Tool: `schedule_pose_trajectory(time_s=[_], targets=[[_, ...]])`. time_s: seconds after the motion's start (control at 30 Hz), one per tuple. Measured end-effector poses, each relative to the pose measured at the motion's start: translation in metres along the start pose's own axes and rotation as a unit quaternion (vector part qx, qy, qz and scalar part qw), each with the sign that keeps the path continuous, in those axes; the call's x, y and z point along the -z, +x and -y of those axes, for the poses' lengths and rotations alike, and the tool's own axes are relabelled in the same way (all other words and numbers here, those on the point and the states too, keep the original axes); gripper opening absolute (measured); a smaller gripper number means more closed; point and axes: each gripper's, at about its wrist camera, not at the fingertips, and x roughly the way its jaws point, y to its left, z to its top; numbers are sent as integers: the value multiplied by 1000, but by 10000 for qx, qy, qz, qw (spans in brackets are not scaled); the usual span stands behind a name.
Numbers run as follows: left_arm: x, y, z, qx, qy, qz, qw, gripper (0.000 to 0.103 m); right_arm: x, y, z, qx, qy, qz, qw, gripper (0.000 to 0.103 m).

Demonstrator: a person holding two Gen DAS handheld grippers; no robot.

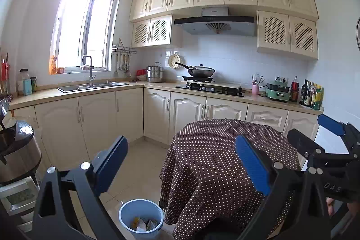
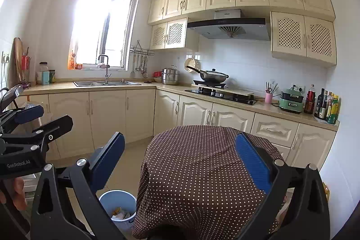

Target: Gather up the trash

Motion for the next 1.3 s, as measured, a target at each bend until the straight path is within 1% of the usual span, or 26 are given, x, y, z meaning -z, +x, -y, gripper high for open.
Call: schedule_pose_trajectory(time_s=[0.3,0.5,0.6,1.3], targets=[[4,8,0,-52,130,-122,9998,95,2,-1,-2,-44,-1,-55,10000,96],[5,9,-4,-52,116,-97,9999,95,3,0,-3,-39,-22,-82,10000,96],[6,8,-6,5,71,-86,9999,95,3,0,-4,-34,-19,-107,9999,96],[9,7,-2,25,103,-90,9999,95,2,3,-3,-90,16,-203,9998,96]])
